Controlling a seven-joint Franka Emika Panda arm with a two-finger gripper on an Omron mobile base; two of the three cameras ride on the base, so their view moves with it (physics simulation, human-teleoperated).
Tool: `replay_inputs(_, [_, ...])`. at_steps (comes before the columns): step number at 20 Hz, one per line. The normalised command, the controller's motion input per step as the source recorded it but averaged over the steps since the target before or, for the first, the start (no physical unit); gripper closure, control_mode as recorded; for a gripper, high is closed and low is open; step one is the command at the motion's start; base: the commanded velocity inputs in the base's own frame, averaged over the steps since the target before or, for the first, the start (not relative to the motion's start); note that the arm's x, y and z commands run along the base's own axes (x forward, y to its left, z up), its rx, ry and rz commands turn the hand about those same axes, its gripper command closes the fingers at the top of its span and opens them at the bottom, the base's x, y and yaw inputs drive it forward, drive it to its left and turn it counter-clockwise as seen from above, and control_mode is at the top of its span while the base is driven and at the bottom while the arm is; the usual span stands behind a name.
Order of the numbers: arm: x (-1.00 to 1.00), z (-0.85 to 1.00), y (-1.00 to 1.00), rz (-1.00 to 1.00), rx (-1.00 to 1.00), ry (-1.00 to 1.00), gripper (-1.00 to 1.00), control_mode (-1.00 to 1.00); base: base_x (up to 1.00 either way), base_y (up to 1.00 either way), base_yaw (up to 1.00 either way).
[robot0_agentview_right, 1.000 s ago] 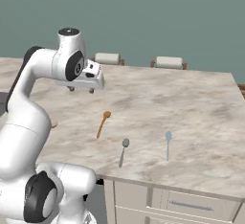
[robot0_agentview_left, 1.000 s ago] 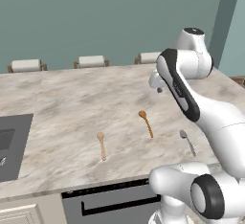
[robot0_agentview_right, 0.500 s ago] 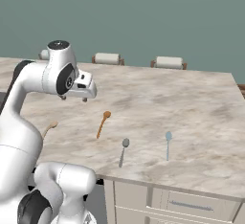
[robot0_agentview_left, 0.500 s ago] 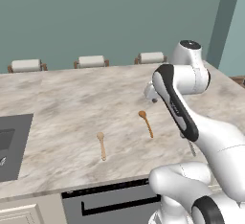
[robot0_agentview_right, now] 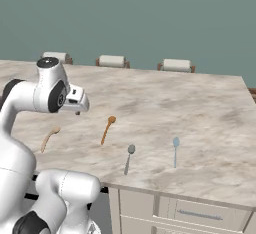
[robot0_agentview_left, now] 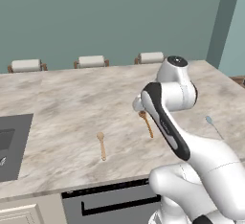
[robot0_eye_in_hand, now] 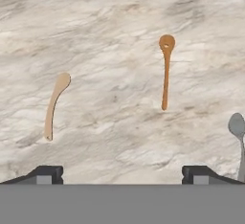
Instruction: Organize the utensils by type. Pick up the wooden spoons from the counter and place them in the open cabinet. Then pick up the metallic utensils from the counter and place them in the open drawer.
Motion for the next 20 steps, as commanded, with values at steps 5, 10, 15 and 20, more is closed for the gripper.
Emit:
replay_inputs(5, [0.0, -0.19, 0.57, 0.0, 0.0, 0.0, -1.0, -1.0, 0.0, 0.0, 0.0])
replay_inputs(10, [0.0, -0.23, 0.6, 0.0, 0.0, 0.0, -1.0, -1.0, 0.0, 0.0, 0.0])
replay_inputs(15, [0.0, -0.22, 0.64, 0.0, 0.0, 0.0, -1.0, -1.0, 0.0, 0.0, 0.0])
replay_inputs(20, [0.0, -0.21, 0.76, 0.0, -0.02, 0.0, -1.0, -1.0, 0.0, 0.0, 0.0])
